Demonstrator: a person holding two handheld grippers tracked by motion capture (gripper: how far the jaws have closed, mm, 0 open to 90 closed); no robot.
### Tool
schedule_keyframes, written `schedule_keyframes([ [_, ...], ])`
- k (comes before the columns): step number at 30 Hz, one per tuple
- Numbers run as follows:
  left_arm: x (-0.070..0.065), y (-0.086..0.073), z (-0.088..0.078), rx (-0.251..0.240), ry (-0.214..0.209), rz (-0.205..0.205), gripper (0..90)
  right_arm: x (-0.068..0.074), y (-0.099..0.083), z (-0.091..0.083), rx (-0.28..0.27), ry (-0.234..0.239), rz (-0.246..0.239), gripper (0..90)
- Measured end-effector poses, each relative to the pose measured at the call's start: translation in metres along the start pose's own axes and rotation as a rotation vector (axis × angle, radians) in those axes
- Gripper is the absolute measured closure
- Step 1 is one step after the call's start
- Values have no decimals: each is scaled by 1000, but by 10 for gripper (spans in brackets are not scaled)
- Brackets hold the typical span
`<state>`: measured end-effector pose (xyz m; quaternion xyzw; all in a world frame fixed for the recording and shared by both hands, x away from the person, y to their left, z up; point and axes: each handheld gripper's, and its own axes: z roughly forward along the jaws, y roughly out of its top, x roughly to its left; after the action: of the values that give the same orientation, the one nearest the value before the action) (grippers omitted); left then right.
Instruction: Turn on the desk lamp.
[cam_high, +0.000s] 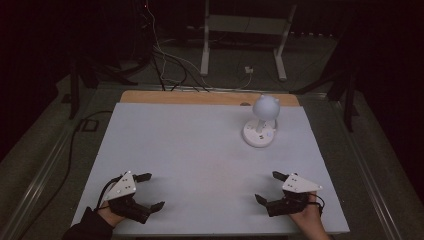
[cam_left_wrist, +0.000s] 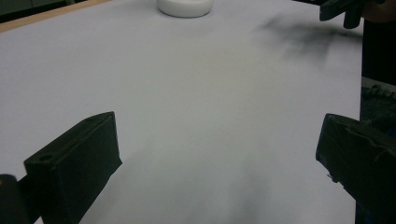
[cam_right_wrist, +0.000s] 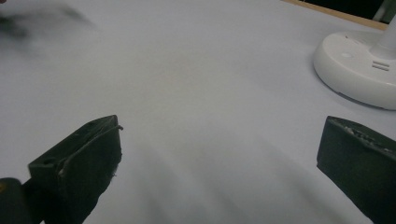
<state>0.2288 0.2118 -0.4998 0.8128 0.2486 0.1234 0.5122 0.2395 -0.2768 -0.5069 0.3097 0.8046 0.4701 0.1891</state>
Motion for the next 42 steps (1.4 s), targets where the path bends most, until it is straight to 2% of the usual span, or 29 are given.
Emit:
schedule_keyframes([
  [3, 1, 1, -2, -23, -1, -11, 2, 0, 0, 0, 4, 1, -1, 0],
  [6, 2, 0, -2, -24, 5, -7, 2, 0, 1, 0, -6, 21, 11, 0],
  [10, 2, 0, -2, -37, 4, -2, 2, 2, 2, -1, -11, 32, -2, 0],
  [14, 2, 0, -2, -27, 8, -2, 2, 3, 2, 0, 4, 43, 12, 0],
  [19, 1, 0, -3, -40, 6, -1, 2, 4, 4, -1, 0, 37, 5, 0],
  [24, 1, 0, -3, -45, -2, -5, 2, 7, 5, 0, 25, 44, 4, 0],
  [30, 2, 1, -4, -57, -8, -9, 2, 13, 9, 1, 58, 70, -2, 0],
  [32, 2, 1, -4, -62, -8, -11, 2, 15, 11, 1, 66, 85, 10, 0],
  [40, 2, 1, -4, -61, -12, -12, 2, 21, 20, -1, 69, 126, 25, 0],
  [42, 2, 1, -4, -60, -11, -11, 2, 22, 23, -2, 63, 125, 11, 0],
])
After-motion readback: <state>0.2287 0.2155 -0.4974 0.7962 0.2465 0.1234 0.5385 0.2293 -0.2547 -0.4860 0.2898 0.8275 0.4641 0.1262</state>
